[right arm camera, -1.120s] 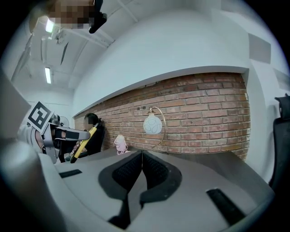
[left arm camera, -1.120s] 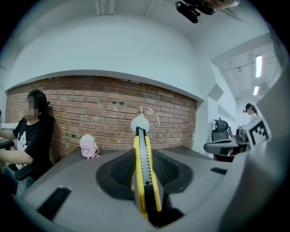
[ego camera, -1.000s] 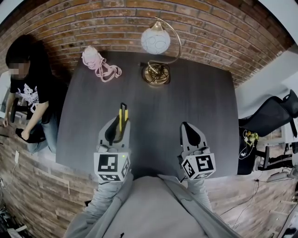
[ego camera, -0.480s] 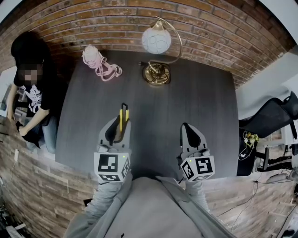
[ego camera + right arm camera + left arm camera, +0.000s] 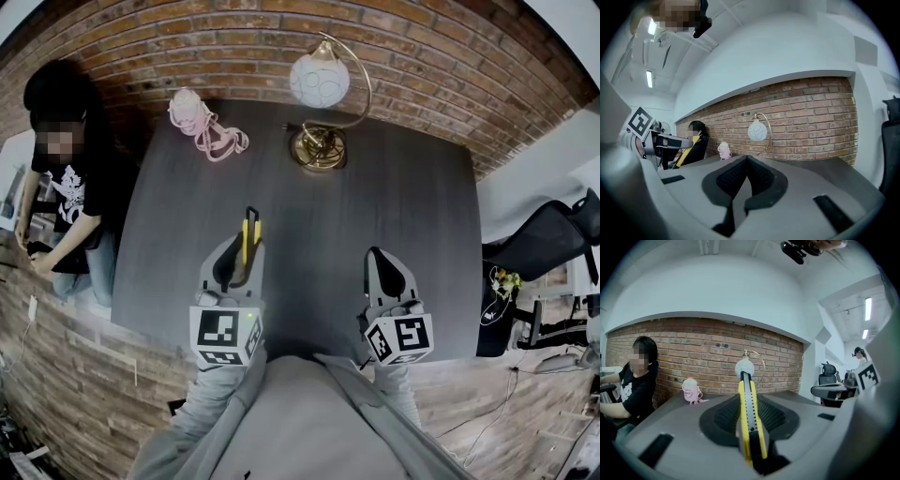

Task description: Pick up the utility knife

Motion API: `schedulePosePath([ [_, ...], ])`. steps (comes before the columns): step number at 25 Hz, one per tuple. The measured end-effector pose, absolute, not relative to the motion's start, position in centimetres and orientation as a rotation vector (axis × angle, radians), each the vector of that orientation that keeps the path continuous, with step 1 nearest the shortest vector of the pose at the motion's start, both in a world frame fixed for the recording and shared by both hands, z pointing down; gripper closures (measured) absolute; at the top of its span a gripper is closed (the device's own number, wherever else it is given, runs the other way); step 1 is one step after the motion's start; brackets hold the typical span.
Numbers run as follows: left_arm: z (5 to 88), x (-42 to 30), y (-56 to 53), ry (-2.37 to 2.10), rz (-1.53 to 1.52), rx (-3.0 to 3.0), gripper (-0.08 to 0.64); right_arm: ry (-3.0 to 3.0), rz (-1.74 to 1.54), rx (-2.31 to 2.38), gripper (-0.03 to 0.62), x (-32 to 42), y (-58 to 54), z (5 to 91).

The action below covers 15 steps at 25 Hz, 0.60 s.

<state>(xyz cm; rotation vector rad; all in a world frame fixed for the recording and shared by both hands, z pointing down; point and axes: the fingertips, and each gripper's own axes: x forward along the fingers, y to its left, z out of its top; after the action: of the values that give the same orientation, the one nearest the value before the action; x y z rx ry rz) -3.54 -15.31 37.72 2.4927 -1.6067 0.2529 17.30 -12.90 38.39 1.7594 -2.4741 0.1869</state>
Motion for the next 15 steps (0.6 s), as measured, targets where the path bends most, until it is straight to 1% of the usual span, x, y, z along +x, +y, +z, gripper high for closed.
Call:
schedulePosePath([
  [15, 37.98, -3.5, -15.4, -1.604, 0.254, 2.485, 0.436, -2.479, 0.203, 1.739, 0.575, 17.12, -13.14, 38.89],
])
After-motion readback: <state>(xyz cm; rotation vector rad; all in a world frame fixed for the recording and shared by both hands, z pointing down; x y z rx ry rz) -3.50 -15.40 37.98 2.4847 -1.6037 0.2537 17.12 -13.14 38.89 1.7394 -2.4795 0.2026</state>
